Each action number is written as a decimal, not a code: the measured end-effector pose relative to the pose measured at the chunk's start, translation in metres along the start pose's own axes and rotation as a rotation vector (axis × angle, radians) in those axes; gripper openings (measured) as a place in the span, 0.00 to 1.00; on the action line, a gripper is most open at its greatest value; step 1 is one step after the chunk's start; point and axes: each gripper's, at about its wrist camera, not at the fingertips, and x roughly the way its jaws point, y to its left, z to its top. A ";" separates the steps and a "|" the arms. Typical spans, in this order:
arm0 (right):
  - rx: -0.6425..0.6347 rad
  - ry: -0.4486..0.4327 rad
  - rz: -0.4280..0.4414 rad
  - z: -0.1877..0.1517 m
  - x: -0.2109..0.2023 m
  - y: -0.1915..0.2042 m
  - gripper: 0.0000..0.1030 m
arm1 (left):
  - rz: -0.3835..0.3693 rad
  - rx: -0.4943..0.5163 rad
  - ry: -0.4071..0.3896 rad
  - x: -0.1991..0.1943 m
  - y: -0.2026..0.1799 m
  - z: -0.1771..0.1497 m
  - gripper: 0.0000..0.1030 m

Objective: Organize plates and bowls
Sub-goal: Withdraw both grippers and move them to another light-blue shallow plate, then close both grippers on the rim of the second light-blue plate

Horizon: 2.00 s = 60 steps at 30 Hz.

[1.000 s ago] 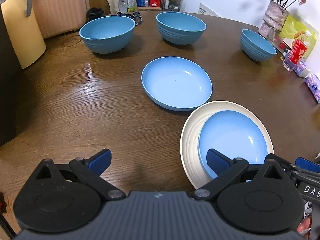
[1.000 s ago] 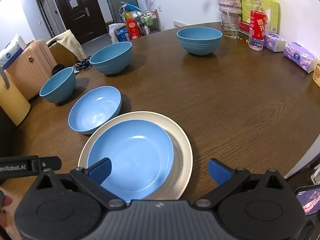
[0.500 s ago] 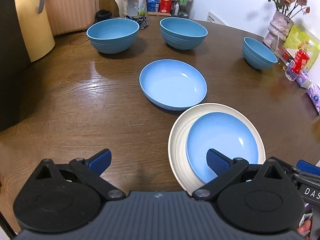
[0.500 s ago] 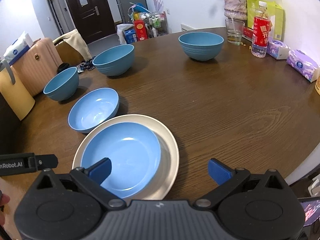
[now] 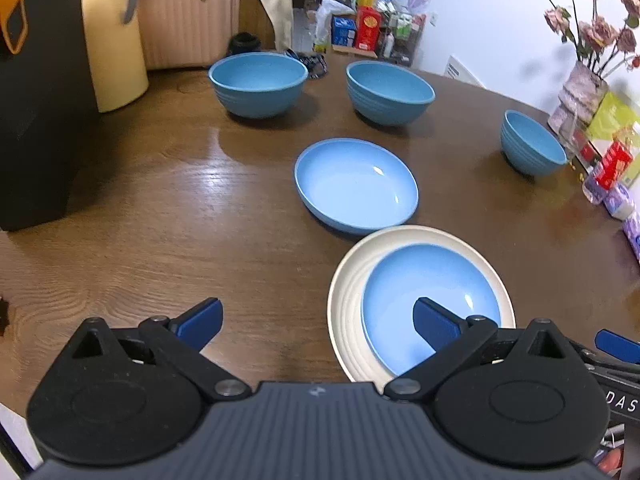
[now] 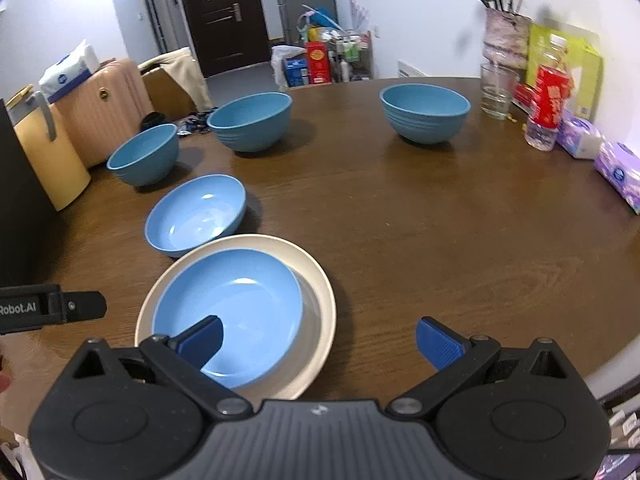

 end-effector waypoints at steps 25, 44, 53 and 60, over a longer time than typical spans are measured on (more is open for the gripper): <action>0.021 0.034 -0.001 0.060 0.031 0.050 1.00 | 0.011 0.057 -0.006 0.023 0.031 0.082 1.00; 0.071 0.139 -0.076 0.107 0.080 0.081 0.86 | -0.022 0.120 0.076 0.076 0.039 0.137 1.00; 0.088 0.189 -0.106 0.119 0.111 0.087 0.74 | -0.043 0.129 0.148 0.115 0.039 0.153 0.89; 0.114 0.229 -0.129 0.123 0.138 0.088 0.63 | -0.060 0.121 0.204 0.144 0.035 0.159 0.82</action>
